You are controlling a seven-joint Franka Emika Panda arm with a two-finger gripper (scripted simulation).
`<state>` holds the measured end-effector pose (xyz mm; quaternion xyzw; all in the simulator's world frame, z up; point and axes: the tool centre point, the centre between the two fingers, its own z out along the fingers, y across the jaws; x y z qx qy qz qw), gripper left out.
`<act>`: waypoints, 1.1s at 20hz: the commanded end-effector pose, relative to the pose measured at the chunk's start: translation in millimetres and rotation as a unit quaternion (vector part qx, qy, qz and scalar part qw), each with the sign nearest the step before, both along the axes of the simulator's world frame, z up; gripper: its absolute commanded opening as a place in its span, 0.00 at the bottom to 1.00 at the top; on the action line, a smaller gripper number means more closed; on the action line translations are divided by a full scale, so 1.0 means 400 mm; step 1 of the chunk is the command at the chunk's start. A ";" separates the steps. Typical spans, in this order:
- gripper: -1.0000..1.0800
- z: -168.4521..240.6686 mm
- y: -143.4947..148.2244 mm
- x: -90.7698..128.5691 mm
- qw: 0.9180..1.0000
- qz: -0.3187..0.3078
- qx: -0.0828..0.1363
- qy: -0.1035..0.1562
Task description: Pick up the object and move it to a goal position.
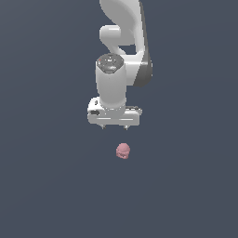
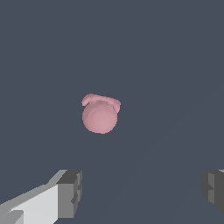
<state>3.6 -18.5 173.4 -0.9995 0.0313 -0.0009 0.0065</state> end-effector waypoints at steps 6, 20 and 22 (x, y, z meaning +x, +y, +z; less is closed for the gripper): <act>0.96 0.000 0.037 0.007 1.000 0.007 -0.001 -0.004; 0.96 -0.023 0.073 0.025 1.000 -0.001 -0.002 -0.006; 0.96 -0.039 0.075 0.034 1.000 -0.010 -0.002 -0.005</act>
